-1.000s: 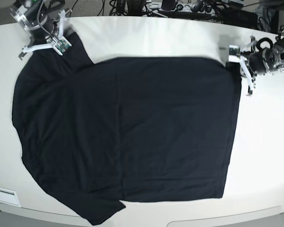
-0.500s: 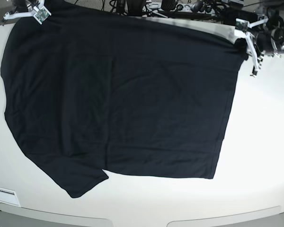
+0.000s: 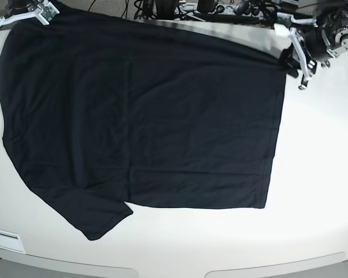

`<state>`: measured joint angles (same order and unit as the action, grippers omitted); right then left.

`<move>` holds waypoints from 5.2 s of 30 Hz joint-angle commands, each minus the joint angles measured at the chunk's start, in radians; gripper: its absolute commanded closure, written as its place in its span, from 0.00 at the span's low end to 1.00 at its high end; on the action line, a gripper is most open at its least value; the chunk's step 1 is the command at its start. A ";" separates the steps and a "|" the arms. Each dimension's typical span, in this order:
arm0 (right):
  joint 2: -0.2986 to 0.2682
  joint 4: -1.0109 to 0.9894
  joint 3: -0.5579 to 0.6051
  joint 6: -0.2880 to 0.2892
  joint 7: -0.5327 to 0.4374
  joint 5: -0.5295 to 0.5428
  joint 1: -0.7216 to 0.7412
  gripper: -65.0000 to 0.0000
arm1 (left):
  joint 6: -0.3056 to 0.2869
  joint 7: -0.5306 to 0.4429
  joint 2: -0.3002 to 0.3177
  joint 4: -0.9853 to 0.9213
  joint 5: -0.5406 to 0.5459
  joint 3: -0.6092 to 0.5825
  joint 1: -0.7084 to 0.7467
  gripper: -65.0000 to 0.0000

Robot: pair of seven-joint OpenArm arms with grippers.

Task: Fold the T-shirt properly
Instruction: 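Grasp the shirt edge with both grippers and drag it toward the robot, then release and regrasp the shirt edge with both grippers, smoothing it flat, then move both grippers to the shirt's opposite edge and grasp it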

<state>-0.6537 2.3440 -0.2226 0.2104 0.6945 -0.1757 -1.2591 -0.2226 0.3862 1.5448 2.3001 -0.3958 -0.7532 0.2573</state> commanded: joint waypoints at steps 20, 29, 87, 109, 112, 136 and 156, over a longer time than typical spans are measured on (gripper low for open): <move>-0.164 -0.029 -0.006 0.154 -0.120 0.306 0.521 1.00 | 0.123 -0.013 -0.211 -0.146 -0.041 0.008 -0.186 1.00; -0.164 -0.150 0.028 0.213 -0.134 0.388 0.647 1.00 | 0.124 -0.042 -0.347 -0.269 -0.042 0.008 -0.187 1.00; -0.163 -0.280 0.211 -0.108 0.027 0.424 0.890 1.00 | 0.575 -0.074 -0.456 -0.386 0.211 0.028 -0.308 1.00; -0.112 -0.571 0.211 0.143 0.218 0.726 0.882 1.00 | -0.059 0.393 -0.744 -0.646 0.843 0.028 -0.457 1.00; -0.115 -0.570 0.209 0.130 0.253 0.726 0.848 1.00 | -0.058 0.416 -0.698 -0.592 0.842 0.028 -0.399 1.00; -0.127 -0.297 0.209 -0.061 0.279 0.516 0.456 1.00 | 0.032 0.415 -0.442 -0.258 0.653 0.028 -0.086 1.00; -0.128 -0.048 0.209 -0.295 0.282 0.094 0.473 0.90 | 0.331 0.419 -0.442 -0.122 0.228 0.028 -0.092 1.00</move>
<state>-0.7670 2.2799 -0.0063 -0.0757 0.9886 -0.0631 -0.7837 0.1005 0.8124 1.0832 2.1593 -0.1570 -0.7326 0.1715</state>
